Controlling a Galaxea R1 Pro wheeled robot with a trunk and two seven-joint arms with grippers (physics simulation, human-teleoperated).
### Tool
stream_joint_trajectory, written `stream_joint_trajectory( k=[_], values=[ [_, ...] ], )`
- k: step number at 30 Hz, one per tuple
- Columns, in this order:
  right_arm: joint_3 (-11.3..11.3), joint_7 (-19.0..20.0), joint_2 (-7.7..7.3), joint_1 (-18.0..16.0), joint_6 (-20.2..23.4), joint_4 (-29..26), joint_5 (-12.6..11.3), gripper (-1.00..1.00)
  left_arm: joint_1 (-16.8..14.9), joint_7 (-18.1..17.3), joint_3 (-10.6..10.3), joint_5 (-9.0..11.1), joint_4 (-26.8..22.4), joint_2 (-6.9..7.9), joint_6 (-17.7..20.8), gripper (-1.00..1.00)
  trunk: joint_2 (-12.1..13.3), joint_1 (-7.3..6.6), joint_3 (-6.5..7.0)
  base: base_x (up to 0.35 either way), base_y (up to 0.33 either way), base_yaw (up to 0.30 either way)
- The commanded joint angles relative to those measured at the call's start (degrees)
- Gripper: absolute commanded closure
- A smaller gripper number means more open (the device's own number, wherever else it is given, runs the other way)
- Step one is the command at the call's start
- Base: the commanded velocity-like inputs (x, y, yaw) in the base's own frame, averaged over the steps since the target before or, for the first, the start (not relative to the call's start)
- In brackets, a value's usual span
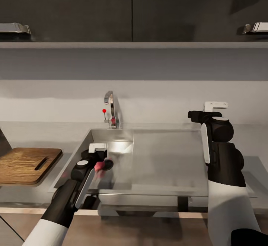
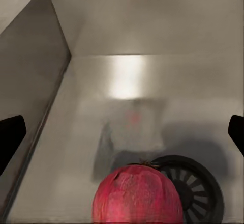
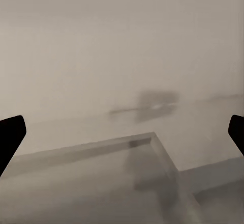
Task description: In the kitchen, take the Vidalia onion out of the sink, dice it on the chopping board with the paring knife, put the diced onion into the bowl on the countertop, then place both the paring knife and the chopping board into the sink.
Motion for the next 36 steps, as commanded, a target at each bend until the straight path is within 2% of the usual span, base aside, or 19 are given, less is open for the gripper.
stream_joint_trajectory(
  k=[1, 11, 25, 36],
  values=[
    [-0.03, 0.03, 0.04, -0.06, 0.26, -0.04, 0.19, -1.00, 0.00, 0.51, -0.09, 0.60, 0.30, 0.02, 0.23, -1.00, -0.04, 0.00, -0.06, 0.006, 0.000, 0.000],
    [-0.03, 0.03, 0.04, -0.06, 0.26, -0.14, 0.19, -1.00, 0.10, 0.51, -0.26, 0.61, 4.22, 0.01, 1.17, -1.00, -0.04, 0.00, -0.06, 0.001, 0.000, 0.000],
    [0.30, -0.06, 0.15, -0.06, 0.43, -0.30, 0.34, -1.00, 0.11, 0.43, -0.27, 0.61, 6.53, 0.01, 2.64, -1.00, -0.04, 0.00, -0.13, 0.006, 0.000, 0.000],
    [0.22, -0.06, 0.12, -0.06, 0.44, -0.33, 0.44, -1.00, 0.11, 0.43, -0.27, 0.54, 7.16, 0.01, 2.83, -1.00, -0.04, 0.00, -0.91, 0.096, 0.000, 0.000]
  ],
)
